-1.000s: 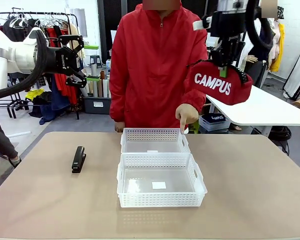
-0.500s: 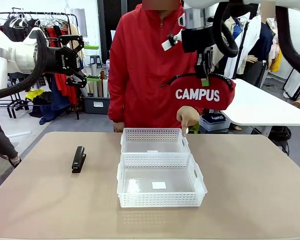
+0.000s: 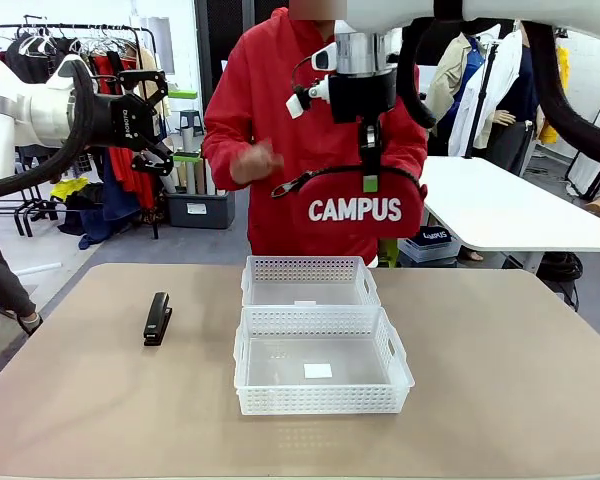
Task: Distribute items into two baskets.
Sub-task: Move the picked Pencil pouch towards the Organizing basket indicated by the person, stopping as directed.
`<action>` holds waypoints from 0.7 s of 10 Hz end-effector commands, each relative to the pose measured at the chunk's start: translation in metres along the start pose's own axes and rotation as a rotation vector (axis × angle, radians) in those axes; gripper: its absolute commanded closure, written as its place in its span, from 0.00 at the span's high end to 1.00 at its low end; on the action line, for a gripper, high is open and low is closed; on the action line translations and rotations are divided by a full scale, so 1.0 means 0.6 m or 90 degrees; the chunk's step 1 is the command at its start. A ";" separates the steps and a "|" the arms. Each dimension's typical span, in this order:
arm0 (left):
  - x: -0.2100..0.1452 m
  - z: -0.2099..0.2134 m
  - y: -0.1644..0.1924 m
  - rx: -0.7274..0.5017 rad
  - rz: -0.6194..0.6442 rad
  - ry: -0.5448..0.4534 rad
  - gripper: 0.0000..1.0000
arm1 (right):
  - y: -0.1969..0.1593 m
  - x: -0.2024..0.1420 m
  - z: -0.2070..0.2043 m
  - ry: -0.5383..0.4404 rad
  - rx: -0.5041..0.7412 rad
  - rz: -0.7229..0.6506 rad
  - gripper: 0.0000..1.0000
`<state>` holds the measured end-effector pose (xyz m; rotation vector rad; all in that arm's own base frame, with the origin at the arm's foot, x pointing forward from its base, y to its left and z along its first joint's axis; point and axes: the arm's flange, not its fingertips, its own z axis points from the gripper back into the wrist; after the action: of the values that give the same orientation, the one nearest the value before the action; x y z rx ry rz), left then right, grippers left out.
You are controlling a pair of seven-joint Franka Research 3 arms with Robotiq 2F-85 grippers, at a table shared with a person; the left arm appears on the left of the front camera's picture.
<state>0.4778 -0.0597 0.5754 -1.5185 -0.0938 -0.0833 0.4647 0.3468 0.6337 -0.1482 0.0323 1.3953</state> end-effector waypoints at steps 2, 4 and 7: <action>-0.001 0.001 -0.003 -0.001 -0.002 -0.001 1.00 | 0.010 -0.004 -0.042 -0.027 0.034 0.061 0.00; -0.001 0.001 -0.003 -0.001 -0.002 -0.001 1.00 | 0.018 0.005 -0.061 -0.029 0.051 0.083 0.00; -0.001 0.001 -0.003 -0.001 -0.002 -0.001 1.00 | 0.011 0.019 -0.063 -0.010 0.048 0.063 0.00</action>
<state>0.4778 -0.0596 0.5755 -1.5185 -0.0939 -0.0832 0.4633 0.3544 0.5966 -0.0749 0.0685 1.4899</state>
